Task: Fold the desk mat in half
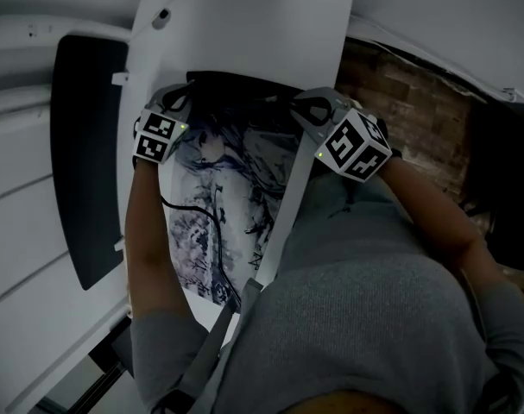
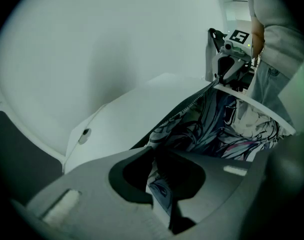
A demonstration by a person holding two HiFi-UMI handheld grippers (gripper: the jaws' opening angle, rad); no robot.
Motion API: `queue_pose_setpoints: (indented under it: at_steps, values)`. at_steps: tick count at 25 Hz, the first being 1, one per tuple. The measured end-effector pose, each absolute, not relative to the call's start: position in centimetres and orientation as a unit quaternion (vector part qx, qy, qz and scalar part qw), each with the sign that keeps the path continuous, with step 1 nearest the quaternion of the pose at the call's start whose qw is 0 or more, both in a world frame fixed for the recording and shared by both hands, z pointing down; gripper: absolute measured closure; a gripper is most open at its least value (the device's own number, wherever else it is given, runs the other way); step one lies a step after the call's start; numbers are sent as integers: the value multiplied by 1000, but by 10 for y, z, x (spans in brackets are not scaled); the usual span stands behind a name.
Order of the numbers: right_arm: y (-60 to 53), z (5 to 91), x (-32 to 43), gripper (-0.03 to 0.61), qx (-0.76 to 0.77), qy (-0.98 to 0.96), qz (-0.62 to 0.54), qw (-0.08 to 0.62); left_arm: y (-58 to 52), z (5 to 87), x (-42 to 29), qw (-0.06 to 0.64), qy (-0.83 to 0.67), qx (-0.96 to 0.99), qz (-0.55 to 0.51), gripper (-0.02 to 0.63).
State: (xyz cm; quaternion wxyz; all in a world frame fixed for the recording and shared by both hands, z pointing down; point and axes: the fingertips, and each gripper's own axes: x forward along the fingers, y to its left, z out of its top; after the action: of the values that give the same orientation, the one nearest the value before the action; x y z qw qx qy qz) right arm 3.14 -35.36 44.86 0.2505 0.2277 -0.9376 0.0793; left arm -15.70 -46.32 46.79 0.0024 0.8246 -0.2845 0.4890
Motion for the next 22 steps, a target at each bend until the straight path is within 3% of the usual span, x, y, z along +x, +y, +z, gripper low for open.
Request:
queue_pose_setpoints:
  at_steps: [8, 22]
  values:
    - [-319, 480, 13, 554, 163, -942, 43, 291, -440, 488, -173, -16, -295, 790, 537, 572]
    - [-316, 486, 10, 551, 161, -934, 11, 318, -437, 488, -180, -43, -384, 777, 497, 586]
